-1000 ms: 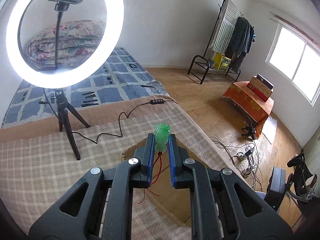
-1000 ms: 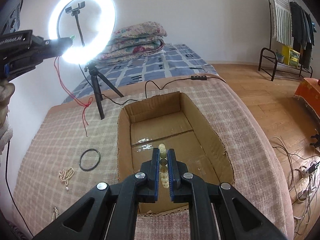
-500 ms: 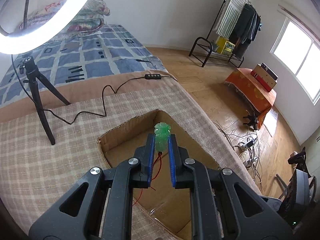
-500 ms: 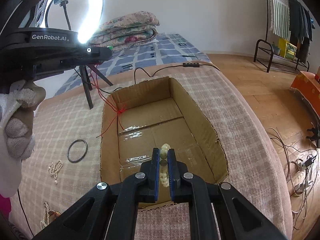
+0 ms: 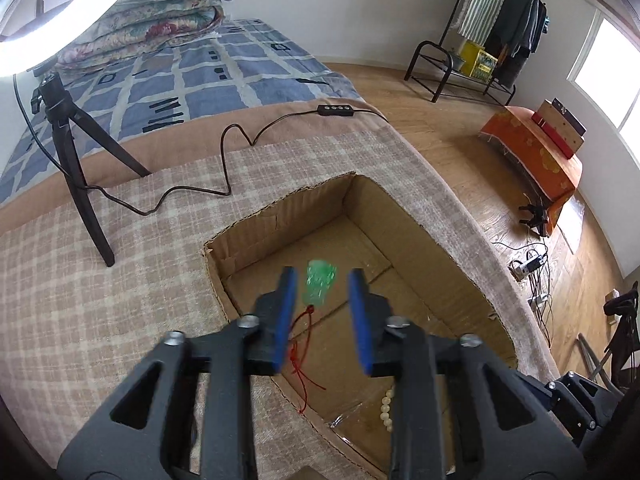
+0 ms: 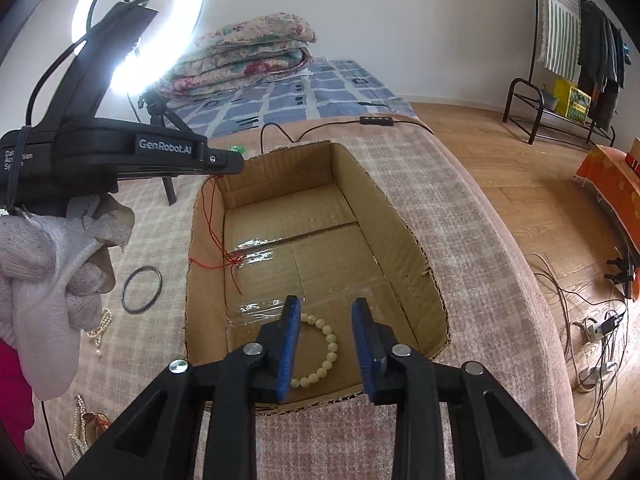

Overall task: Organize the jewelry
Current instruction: 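Open both tools to drop the pendant and bracelet into the box, then withdraw both tools from the box toward the remaining jewelry, then grasp the pearl necklace with the left tool while the right tool approaches the watch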

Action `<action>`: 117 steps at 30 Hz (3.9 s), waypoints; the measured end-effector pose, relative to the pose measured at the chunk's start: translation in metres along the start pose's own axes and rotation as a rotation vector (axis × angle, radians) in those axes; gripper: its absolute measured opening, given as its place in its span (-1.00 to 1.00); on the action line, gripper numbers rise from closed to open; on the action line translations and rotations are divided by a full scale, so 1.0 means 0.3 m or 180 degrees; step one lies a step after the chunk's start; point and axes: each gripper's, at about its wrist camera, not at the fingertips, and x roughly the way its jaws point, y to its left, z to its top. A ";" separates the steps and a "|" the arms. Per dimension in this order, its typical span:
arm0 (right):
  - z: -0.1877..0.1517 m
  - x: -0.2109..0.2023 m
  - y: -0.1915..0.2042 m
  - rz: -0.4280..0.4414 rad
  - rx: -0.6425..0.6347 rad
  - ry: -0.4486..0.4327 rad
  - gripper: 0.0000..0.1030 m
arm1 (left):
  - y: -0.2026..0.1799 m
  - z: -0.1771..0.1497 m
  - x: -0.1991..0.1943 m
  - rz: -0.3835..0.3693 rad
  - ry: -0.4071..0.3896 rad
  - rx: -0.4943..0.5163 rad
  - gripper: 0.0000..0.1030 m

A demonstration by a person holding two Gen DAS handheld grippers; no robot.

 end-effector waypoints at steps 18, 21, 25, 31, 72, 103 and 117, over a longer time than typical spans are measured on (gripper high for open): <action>0.023 -0.125 0.066 -0.0154 -0.0163 -0.0297 0.61 | 0.042 -0.017 -0.230 0.0192 -0.0295 0.0103 0.17; 0.020 -0.160 0.090 -0.0111 -0.0218 -0.0349 0.61 | 0.078 -0.034 -0.331 0.0256 -0.0416 0.0109 0.17; 0.015 -0.204 0.125 -0.0035 -0.0269 -0.0412 0.61 | 0.146 -0.060 -0.460 0.0300 -0.0528 0.0029 0.17; 0.004 -0.250 0.184 0.0083 -0.0355 -0.0480 0.61 | 0.254 -0.130 -0.653 0.0370 -0.0693 -0.0058 0.17; -0.347 -0.098 0.591 0.1048 -0.1180 0.0547 0.04 | 0.557 -0.574 -0.418 0.0133 0.0264 -0.0227 -0.17; -0.406 0.058 0.650 0.1097 -0.1407 0.0989 -0.16 | 0.553 -0.562 -0.130 0.0349 0.0703 0.0020 -0.17; -0.410 0.066 0.654 0.1056 -0.1460 0.0984 -0.18 | 0.502 -0.558 -0.105 0.0533 0.0681 0.0325 -0.76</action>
